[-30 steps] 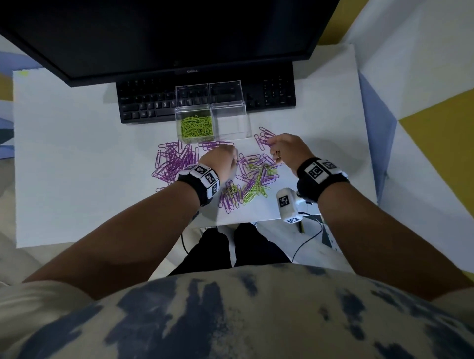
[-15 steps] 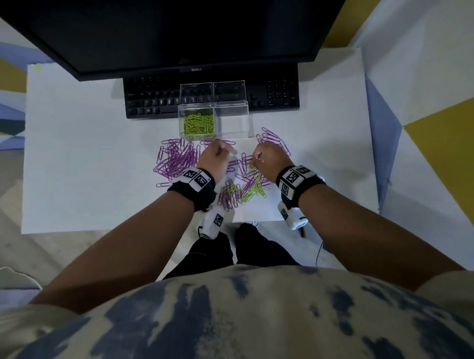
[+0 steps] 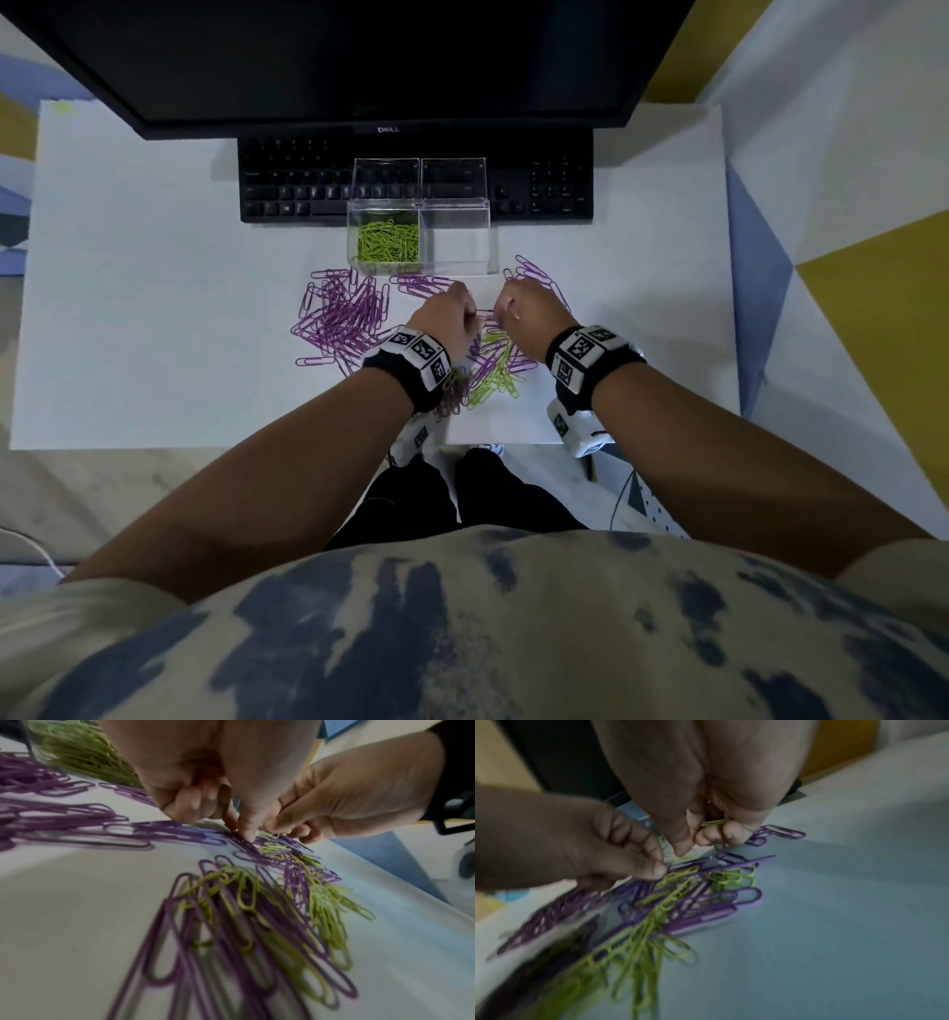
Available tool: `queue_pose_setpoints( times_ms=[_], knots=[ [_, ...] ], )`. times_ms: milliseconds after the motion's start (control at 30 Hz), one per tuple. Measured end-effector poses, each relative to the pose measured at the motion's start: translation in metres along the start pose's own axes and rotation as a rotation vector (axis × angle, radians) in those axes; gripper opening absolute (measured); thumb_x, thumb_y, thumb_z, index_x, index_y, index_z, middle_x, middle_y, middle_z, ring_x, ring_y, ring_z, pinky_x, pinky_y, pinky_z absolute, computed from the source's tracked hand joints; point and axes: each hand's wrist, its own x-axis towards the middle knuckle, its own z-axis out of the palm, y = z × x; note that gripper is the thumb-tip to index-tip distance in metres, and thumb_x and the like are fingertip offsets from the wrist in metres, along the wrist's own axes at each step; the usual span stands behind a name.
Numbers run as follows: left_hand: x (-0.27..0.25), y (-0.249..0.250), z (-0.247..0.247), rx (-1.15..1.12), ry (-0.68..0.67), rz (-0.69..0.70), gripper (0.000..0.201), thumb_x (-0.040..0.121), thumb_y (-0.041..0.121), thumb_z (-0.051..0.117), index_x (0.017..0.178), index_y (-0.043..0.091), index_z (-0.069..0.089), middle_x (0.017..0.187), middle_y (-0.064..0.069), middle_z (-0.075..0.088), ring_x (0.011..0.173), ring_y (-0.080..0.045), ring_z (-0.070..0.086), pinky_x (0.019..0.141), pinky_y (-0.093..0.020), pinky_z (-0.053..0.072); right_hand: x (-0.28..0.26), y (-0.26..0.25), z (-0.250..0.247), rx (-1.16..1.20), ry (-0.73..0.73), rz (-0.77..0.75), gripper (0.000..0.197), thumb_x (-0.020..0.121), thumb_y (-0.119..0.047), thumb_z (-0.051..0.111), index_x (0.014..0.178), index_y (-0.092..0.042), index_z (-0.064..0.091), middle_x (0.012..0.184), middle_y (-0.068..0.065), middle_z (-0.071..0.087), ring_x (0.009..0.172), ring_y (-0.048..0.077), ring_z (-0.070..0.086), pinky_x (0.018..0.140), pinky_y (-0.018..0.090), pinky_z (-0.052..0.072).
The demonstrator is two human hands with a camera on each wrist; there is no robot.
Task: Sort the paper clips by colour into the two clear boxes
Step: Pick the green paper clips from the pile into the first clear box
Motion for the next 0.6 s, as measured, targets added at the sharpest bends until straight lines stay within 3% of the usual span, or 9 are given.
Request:
queue_pose_setpoints(
  times_ms=[167,267,400,533,600],
  knots=[
    [-0.003,-0.008,-0.009,-0.021,-0.004,-0.03,0.009,0.089,0.006,0.048,0.09,0.015,0.048,0.076,0.006,0.057,0.075,-0.022,0.059,0.068,-0.029,0.041,-0.005,0.011,-0.015,0.238,0.058,0.114,0.005,0.09,-0.012,0.053,0.089,-0.009,0.057,0.093,-0.002,0.061,0.084,0.013,0.054,0.076,0.024,0.042],
    [-0.004,-0.011,-0.014,0.006,0.001,0.02,0.011,0.088,0.004,0.048,0.09,0.014,0.051,0.083,0.0,0.062,0.079,-0.023,0.061,0.071,-0.031,0.047,-0.004,0.02,-0.022,0.439,0.052,0.21,0.006,0.09,-0.01,0.053,0.093,-0.011,0.058,0.083,-0.001,0.06,0.071,0.011,0.053,0.069,0.024,0.044],
    [-0.002,-0.003,-0.009,0.027,-0.049,0.118,0.011,0.09,0.02,0.055,0.099,0.015,0.058,0.105,-0.004,0.066,0.088,-0.019,0.059,0.078,-0.03,0.048,-0.008,0.025,-0.028,0.811,0.028,0.335,0.026,0.086,0.007,0.045,0.104,-0.002,0.062,0.075,0.004,0.054,0.058,0.015,0.045,0.053,0.024,0.038],
    [-0.003,0.009,0.004,0.118,-0.119,0.19,0.014,0.09,0.026,0.057,0.099,0.015,0.061,0.105,-0.004,0.062,0.091,-0.019,0.059,0.078,-0.029,0.047,-0.012,0.028,-0.029,0.828,0.011,0.354,0.023,0.084,0.002,0.042,0.081,-0.005,0.063,0.071,0.007,0.053,0.057,0.018,0.046,0.055,0.029,0.04],
    [-0.003,0.013,0.004,0.149,-0.118,0.186,0.014,0.091,0.022,0.056,0.1,0.013,0.062,0.106,-0.006,0.061,0.092,-0.023,0.059,0.08,-0.03,0.047,-0.01,0.028,-0.027,0.678,-0.003,0.332,0.015,0.084,-0.01,0.051,0.081,-0.002,0.063,0.068,0.005,0.054,0.06,0.018,0.049,0.06,0.031,0.042]
  ],
)
